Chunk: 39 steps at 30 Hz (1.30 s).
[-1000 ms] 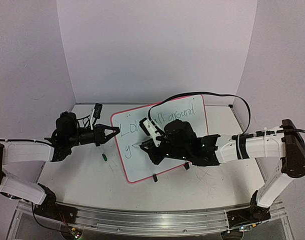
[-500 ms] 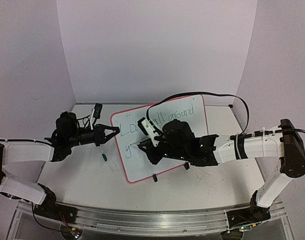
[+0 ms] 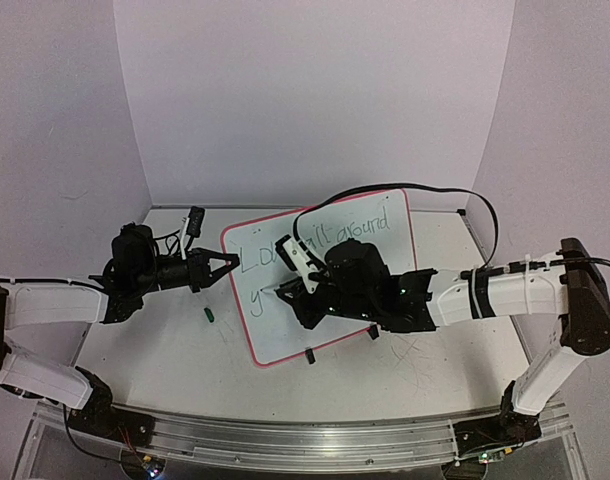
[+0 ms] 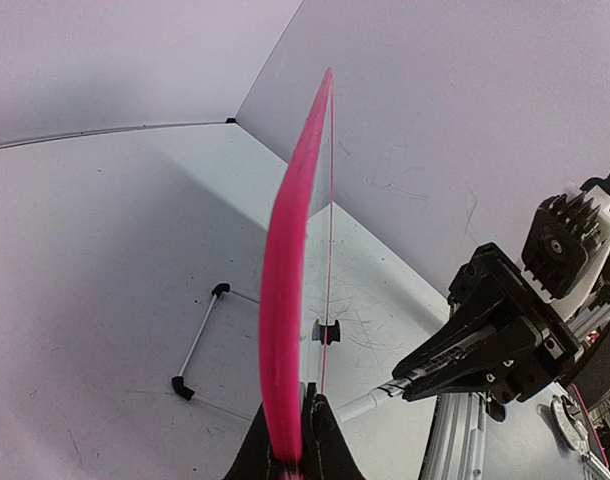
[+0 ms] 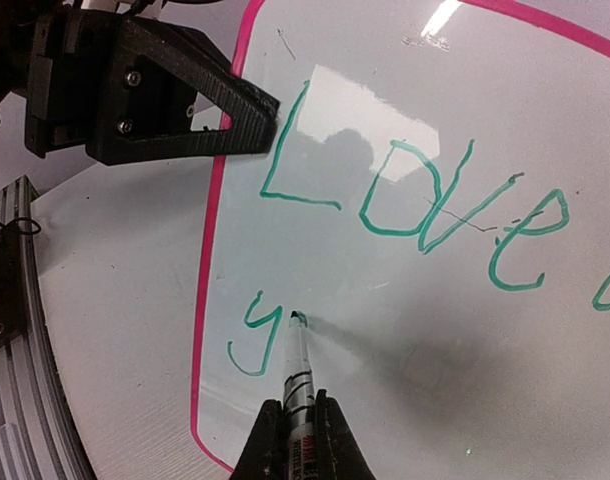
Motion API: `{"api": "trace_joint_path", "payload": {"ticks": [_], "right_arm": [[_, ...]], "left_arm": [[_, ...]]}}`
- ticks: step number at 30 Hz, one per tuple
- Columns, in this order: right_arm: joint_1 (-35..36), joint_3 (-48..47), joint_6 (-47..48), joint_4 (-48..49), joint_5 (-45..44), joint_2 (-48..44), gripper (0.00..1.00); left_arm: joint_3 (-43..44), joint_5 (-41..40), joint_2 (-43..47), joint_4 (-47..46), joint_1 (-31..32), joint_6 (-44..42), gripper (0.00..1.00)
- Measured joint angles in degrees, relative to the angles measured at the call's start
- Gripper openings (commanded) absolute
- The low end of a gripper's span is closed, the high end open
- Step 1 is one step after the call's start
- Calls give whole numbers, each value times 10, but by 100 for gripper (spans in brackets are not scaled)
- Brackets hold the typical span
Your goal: Write a sentence on the whiteboard
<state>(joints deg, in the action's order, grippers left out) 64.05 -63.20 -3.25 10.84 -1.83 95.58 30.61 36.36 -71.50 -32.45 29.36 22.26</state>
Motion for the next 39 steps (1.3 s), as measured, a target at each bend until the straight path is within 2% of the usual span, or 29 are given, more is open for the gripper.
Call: {"api": "trace_joint_path", "payload": {"ticks": [14,39], "right_arm": [[0,18,-5,-3,13,0,0],[6,25,-22,2,-35,-11,0]], "left_arm": [[0,0,0,0,0,0,0],[0,-1,0,0,0,0,0]]}}
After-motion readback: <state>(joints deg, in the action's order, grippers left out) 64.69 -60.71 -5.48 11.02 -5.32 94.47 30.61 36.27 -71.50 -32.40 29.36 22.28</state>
